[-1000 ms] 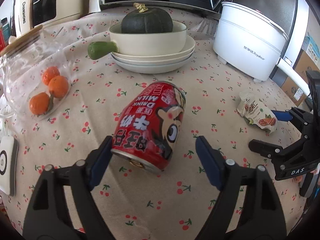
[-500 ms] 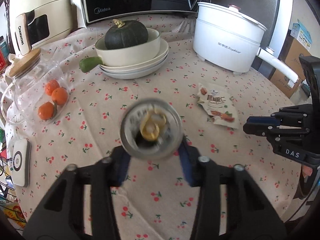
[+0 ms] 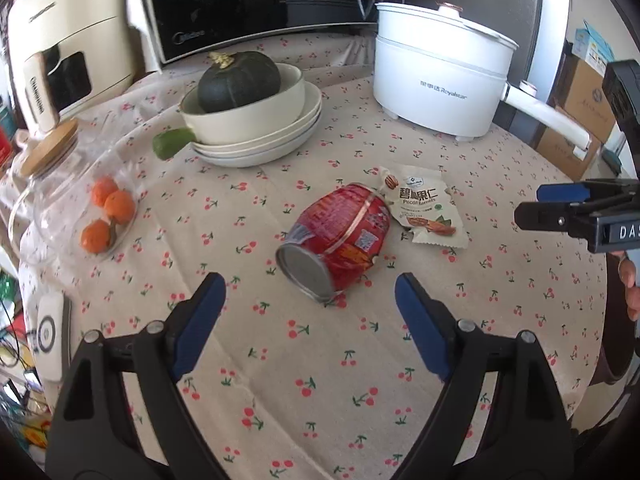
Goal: Collect trash
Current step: 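Grasp the pecan kernels bag with the right tool while the left lifts the can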
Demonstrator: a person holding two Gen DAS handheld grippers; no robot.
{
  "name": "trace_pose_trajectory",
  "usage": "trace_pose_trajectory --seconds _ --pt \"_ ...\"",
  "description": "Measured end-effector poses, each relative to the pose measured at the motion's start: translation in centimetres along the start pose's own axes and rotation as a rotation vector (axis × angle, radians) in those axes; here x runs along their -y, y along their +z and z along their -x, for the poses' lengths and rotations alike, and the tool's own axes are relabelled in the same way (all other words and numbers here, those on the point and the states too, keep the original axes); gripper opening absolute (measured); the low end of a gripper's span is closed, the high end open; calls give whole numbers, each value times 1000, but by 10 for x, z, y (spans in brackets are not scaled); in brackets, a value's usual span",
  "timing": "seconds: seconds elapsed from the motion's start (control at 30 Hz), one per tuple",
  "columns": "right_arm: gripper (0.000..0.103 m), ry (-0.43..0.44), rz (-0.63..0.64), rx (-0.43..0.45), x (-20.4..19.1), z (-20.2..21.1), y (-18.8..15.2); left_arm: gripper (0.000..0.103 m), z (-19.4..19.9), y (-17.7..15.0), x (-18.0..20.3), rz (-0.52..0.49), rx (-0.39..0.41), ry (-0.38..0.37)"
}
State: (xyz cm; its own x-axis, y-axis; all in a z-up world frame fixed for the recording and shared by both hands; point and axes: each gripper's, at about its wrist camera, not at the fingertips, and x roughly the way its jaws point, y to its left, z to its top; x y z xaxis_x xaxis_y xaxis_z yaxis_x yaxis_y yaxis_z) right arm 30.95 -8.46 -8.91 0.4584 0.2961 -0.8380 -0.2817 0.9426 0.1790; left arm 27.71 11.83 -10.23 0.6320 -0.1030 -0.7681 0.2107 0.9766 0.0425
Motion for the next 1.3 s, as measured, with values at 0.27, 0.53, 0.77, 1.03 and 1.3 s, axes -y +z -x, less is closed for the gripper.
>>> trace_pose_trajectory --seconds 0.27,0.53,0.77,1.03,1.3 --pt "80 1 -11 -33 18 -39 15 87 -54 23 25 -258 -75 28" --pt "80 -1 2 -38 33 -55 19 64 -76 26 12 -147 -124 -111" --pt "80 43 -14 -22 19 -53 23 63 -59 8 -20 91 -81 -63" --pt "86 76 -44 -38 -35 -79 35 63 -38 -18 -51 248 -89 -36" --pt "47 -109 116 -42 -75 -88 24 63 -17 -39 -53 265 -91 -14"
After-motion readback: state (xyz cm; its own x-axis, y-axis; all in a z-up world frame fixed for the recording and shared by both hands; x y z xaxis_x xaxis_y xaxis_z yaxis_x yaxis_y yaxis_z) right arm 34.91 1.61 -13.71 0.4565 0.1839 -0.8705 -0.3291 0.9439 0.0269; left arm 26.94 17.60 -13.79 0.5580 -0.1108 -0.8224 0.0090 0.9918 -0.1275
